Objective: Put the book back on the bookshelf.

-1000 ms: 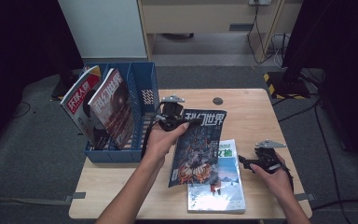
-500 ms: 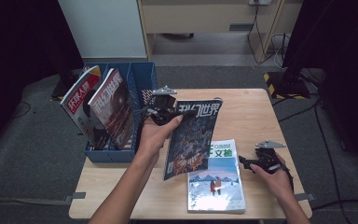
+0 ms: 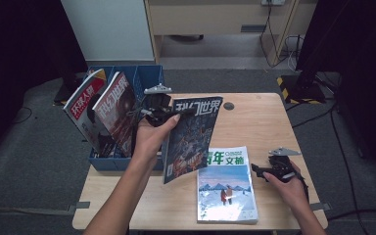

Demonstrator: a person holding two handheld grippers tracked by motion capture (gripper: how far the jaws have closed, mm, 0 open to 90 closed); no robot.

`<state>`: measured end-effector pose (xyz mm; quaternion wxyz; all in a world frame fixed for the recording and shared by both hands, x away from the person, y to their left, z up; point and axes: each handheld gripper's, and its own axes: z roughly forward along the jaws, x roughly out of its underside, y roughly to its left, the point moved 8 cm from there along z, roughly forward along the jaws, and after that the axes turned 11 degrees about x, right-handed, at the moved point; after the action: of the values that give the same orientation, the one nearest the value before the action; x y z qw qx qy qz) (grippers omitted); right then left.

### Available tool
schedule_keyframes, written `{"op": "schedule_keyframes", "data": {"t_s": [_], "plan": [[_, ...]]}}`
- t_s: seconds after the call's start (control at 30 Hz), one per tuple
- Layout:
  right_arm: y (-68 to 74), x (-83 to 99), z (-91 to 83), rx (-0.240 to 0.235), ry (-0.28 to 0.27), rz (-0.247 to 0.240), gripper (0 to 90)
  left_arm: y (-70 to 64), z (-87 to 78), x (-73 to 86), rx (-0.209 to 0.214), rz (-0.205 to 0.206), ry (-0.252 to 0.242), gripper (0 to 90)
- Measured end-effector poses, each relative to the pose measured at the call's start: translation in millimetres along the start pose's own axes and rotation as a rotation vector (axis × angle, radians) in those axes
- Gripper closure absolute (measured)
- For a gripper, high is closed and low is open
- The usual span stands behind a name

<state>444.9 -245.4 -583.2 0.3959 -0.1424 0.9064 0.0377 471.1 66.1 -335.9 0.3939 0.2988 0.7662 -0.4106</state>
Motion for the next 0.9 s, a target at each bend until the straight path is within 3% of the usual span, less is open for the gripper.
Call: {"op": "schedule_keyframes", "data": {"t_s": [0.67,0.9], "plan": [[-1.7,1.6,0.9,0.009,0.003,-0.001,15.5,7.7,-47.5,-6.7,-0.080,0.032,-0.036,82.2],[-1.6,2.4,0.9,0.010,0.010,0.002,15.5,6.1,-59.7,-9.9,-0.098,0.054,-0.073,82.2]]}}
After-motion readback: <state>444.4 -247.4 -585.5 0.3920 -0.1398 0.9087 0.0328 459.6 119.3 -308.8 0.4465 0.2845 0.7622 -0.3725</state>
